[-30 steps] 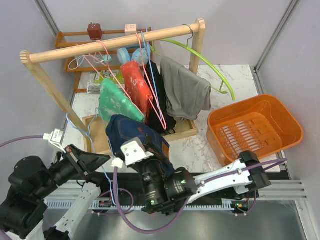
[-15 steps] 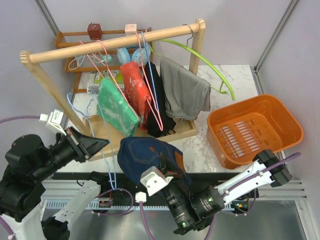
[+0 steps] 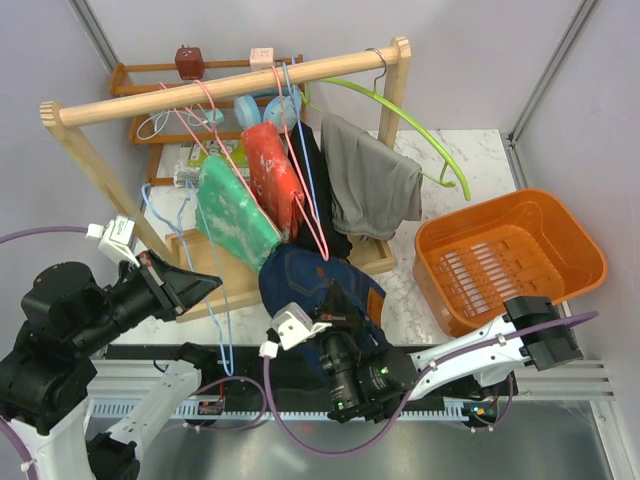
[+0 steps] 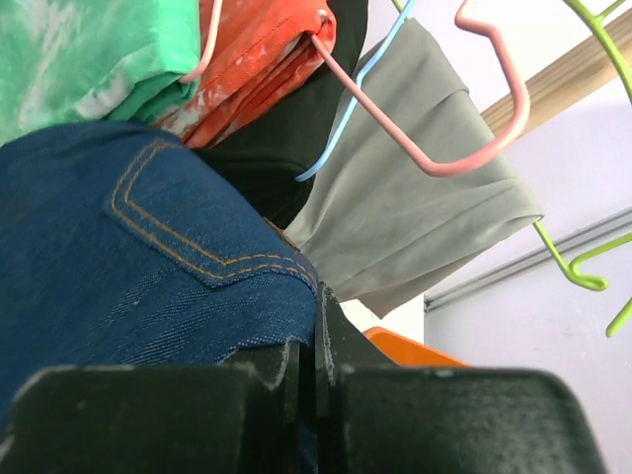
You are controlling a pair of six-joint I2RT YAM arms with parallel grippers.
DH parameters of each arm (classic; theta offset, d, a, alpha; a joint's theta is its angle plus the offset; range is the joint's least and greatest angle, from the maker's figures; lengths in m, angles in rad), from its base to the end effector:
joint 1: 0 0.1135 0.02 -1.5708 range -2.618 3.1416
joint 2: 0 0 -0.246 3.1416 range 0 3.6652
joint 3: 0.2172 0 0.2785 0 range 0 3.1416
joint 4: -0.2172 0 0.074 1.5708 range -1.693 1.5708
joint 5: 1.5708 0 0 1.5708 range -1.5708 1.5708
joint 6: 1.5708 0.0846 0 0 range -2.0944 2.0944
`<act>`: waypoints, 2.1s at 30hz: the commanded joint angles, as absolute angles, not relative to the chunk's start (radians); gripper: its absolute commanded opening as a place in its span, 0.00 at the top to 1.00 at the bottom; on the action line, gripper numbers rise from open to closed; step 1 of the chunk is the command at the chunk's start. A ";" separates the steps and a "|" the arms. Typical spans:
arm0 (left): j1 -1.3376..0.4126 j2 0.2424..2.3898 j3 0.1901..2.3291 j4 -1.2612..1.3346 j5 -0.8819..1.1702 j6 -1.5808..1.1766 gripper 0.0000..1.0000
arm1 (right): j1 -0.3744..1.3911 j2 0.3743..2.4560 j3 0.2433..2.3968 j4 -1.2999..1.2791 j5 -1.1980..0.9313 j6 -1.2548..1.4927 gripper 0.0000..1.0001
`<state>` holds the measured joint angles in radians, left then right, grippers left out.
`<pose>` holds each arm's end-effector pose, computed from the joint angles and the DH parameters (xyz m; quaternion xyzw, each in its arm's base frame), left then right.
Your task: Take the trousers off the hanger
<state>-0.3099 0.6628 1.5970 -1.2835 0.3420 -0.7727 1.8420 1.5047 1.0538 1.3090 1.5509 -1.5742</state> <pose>0.0713 -0.0526 0.4666 -0.0901 0.8081 -0.4107 0.4125 -0.0053 0.3350 0.3517 -0.3366 0.6158 -0.1527 0.6959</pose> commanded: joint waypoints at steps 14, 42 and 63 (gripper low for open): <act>-0.310 0.629 1.490 -1.204 0.442 -0.793 0.98 | 1.953 0.994 0.910 1.677 1.700 -0.464 1.00; -0.310 0.715 1.509 -1.241 0.669 -0.719 0.98 | 1.655 0.571 1.135 -0.586 1.888 0.463 1.00; -0.308 0.667 1.433 -1.190 0.633 -0.853 0.98 | 1.061 0.991 1.291 -0.589 1.637 0.592 1.00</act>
<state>-0.3096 0.6796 1.4326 -1.2377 0.6090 -0.8154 1.2934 0.8799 1.2011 -0.6193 1.4666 0.4942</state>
